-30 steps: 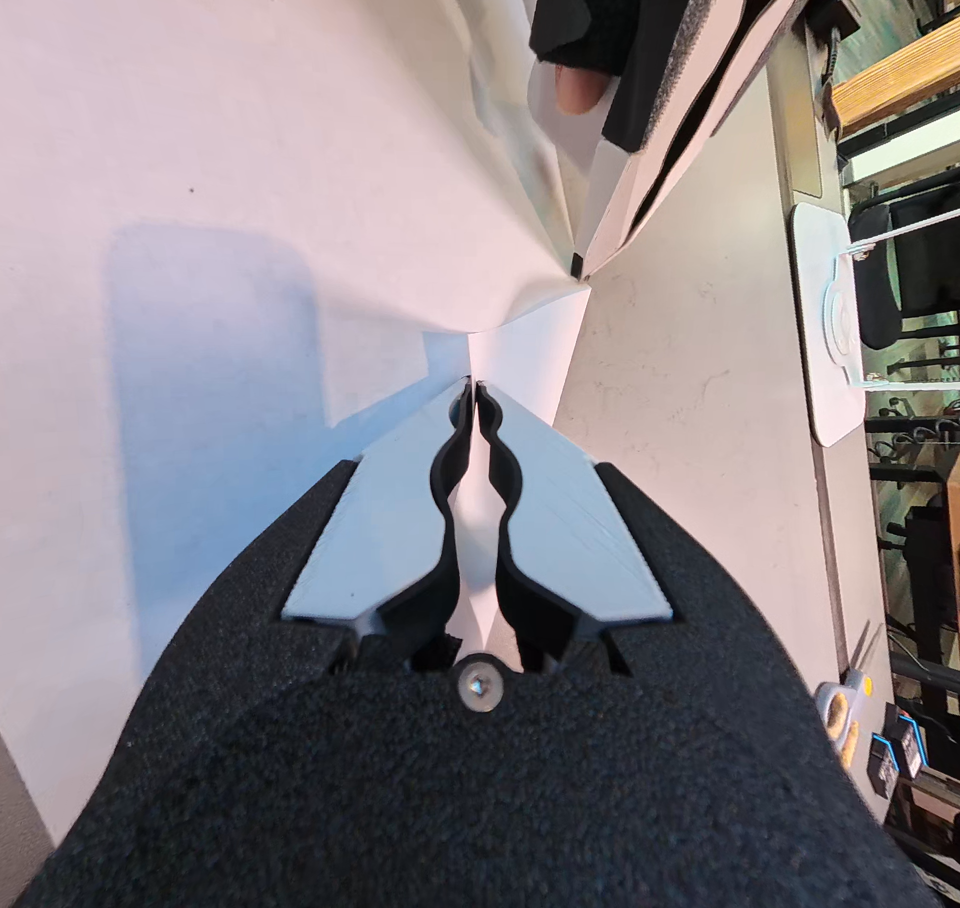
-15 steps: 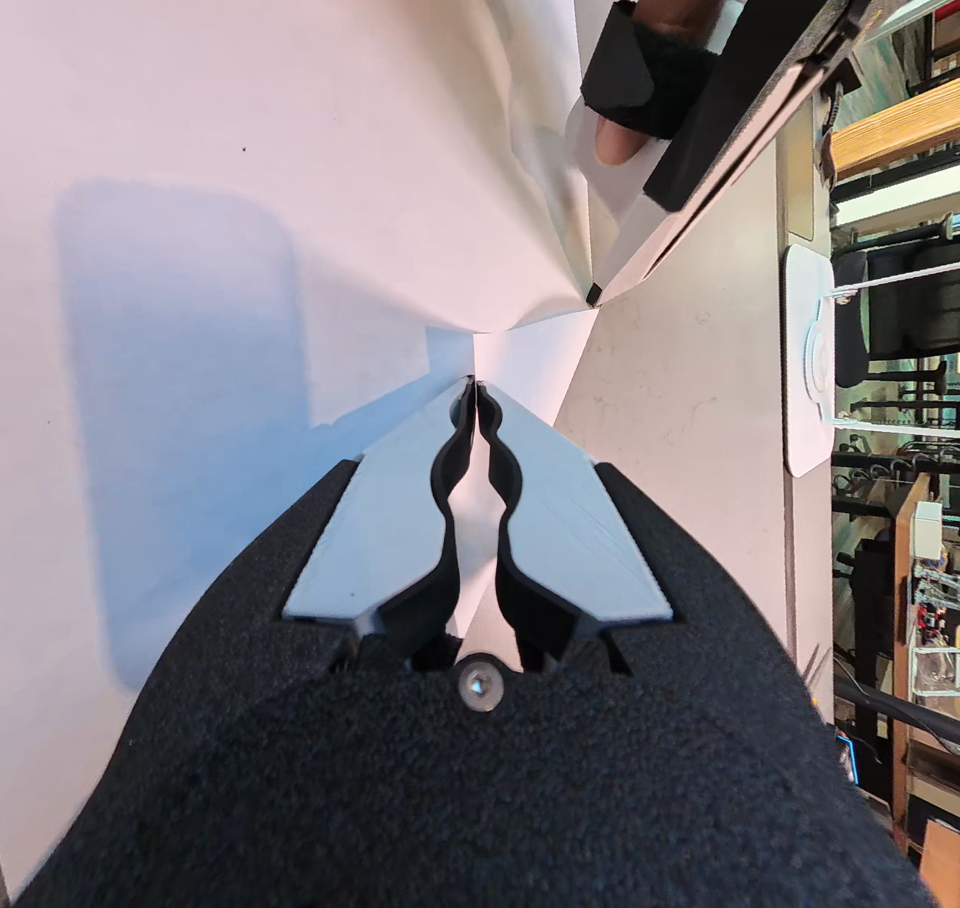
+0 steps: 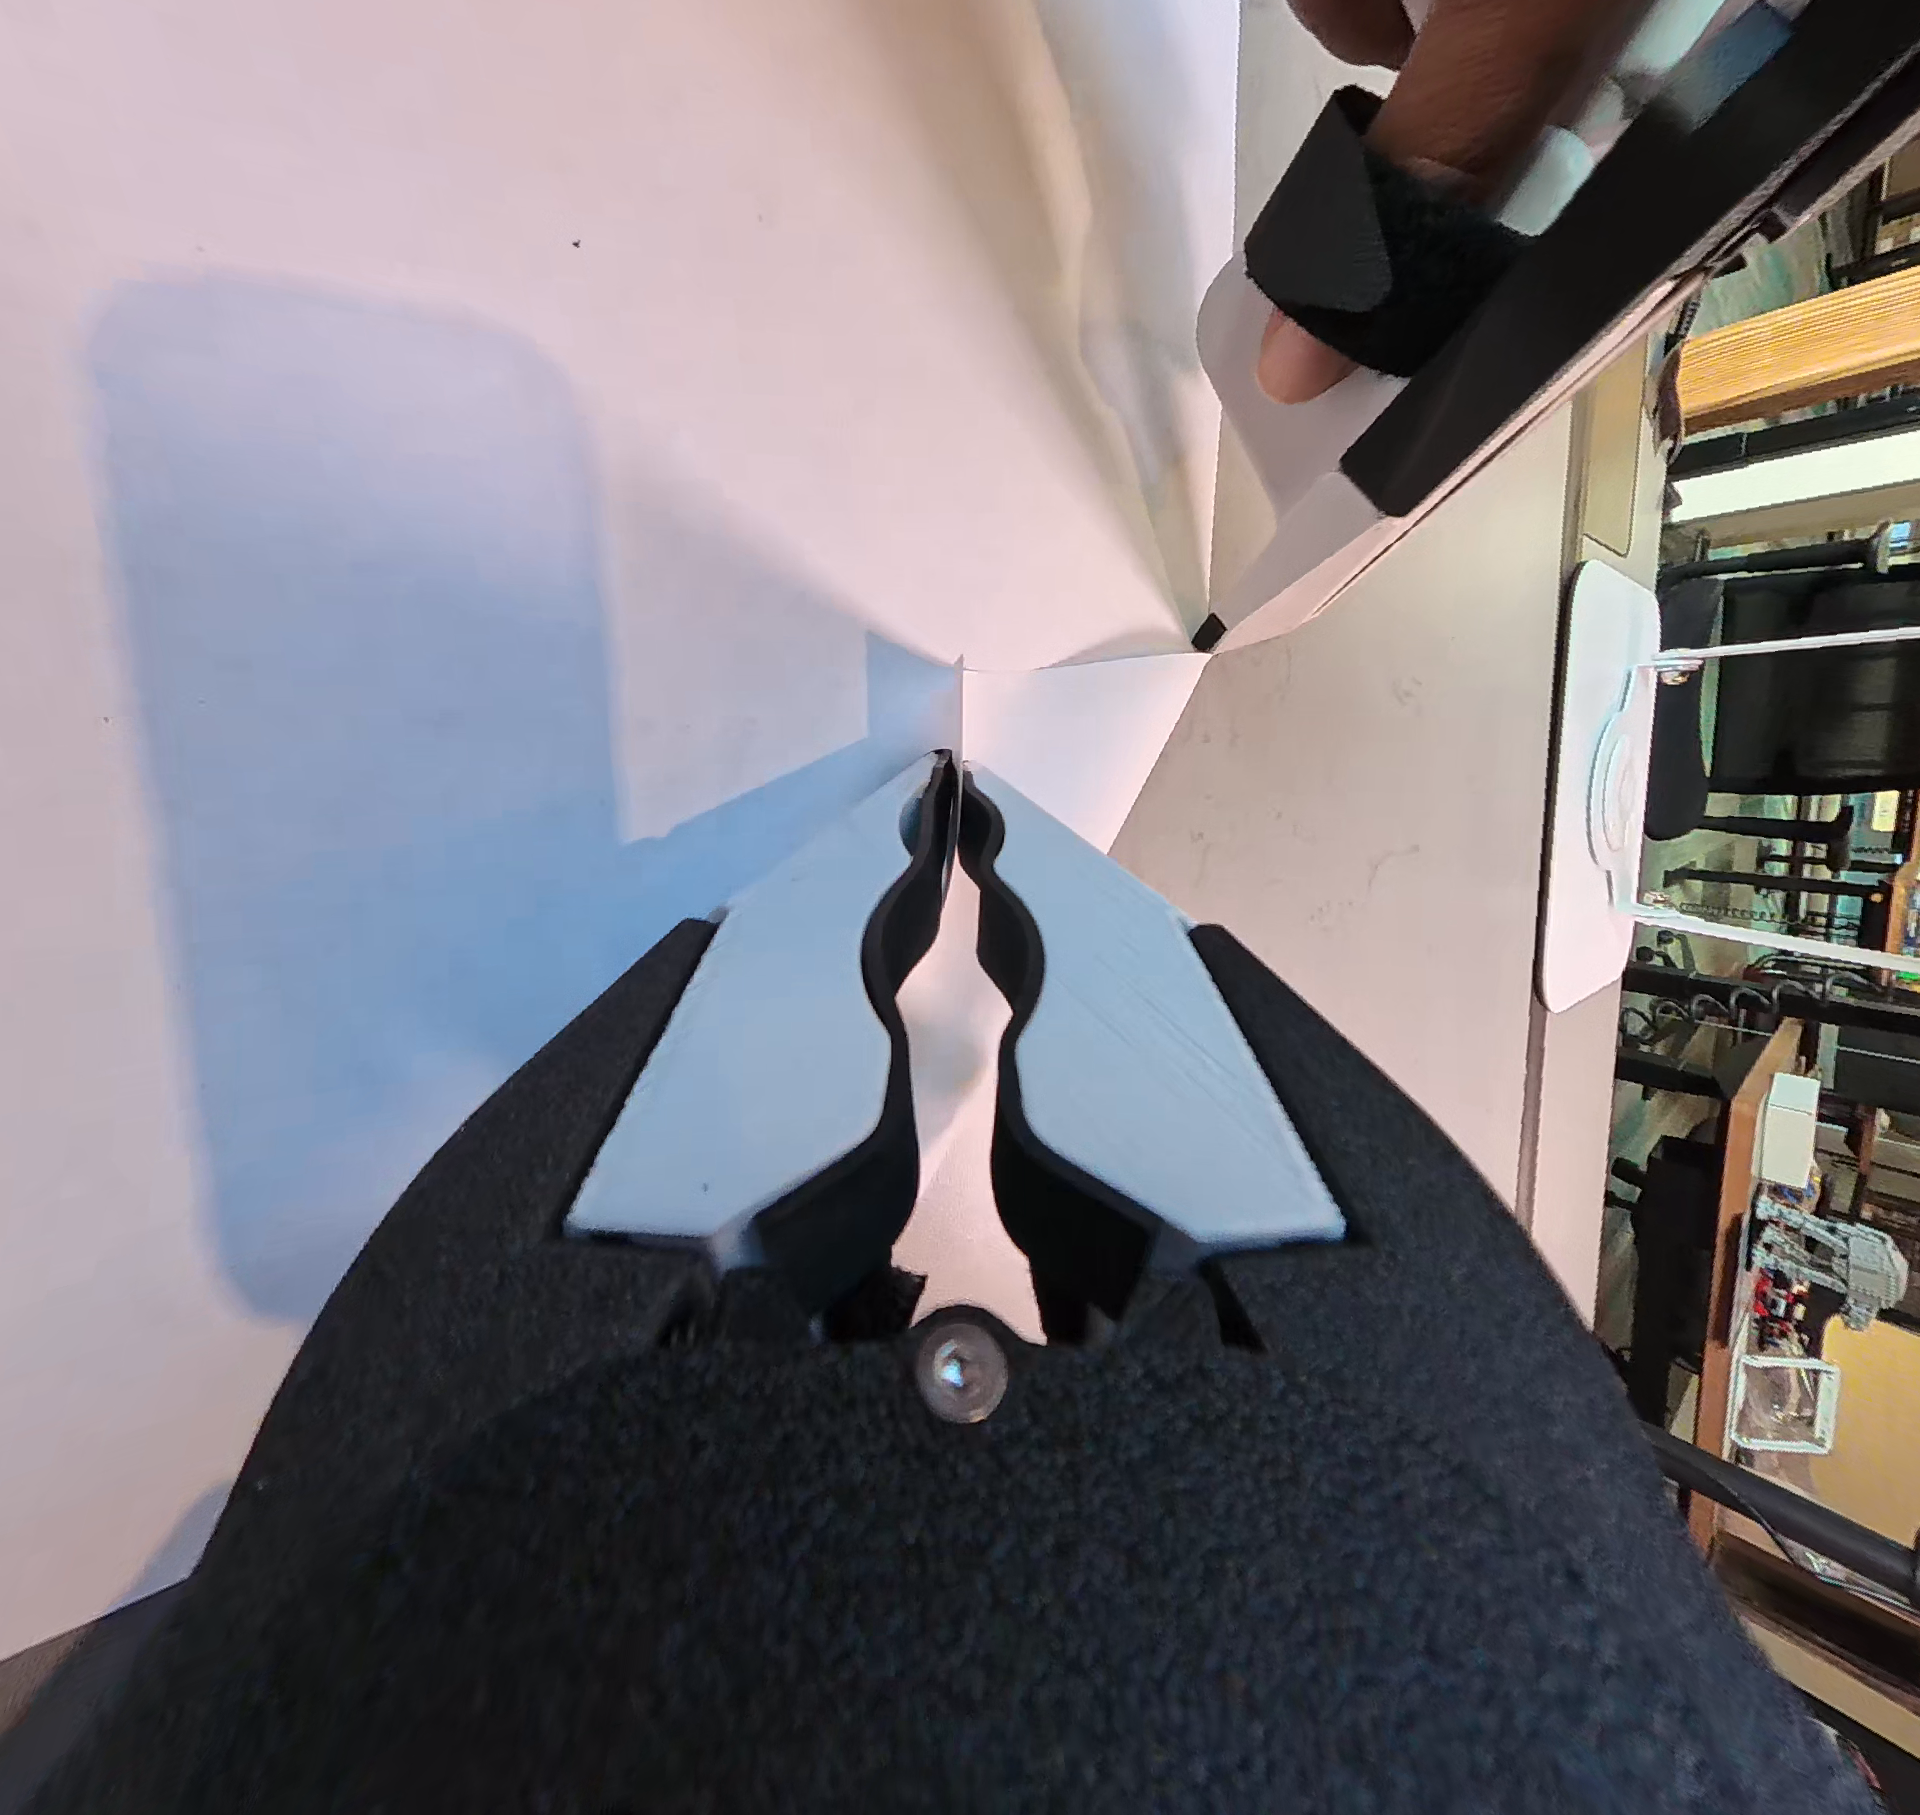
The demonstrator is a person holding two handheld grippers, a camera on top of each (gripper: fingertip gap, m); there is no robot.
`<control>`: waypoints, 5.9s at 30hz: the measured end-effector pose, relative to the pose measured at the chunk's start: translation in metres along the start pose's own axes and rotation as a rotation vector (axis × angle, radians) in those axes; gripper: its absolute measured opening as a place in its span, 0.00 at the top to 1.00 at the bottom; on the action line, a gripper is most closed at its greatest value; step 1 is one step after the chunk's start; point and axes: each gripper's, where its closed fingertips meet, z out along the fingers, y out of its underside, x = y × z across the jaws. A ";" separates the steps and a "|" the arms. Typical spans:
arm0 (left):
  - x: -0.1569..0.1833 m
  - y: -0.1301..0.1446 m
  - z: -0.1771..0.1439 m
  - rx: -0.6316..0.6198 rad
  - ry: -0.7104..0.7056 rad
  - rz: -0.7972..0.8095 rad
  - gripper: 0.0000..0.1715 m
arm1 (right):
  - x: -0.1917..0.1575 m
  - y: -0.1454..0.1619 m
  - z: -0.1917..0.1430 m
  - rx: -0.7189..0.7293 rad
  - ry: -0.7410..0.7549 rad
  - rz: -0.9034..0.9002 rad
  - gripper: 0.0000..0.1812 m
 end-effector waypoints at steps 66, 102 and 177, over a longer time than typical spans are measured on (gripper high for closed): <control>0.007 -0.010 -0.012 0.160 0.089 -0.044 1.00 | 0.002 0.012 -0.004 0.002 0.060 -0.012 1.00; 0.007 0.000 0.002 -0.030 0.028 0.321 1.00 | 0.028 -0.020 -0.062 0.375 -0.224 0.606 0.81; 0.008 -0.001 0.001 0.113 0.121 0.274 1.00 | 0.008 0.009 -0.009 0.048 -0.339 0.390 0.98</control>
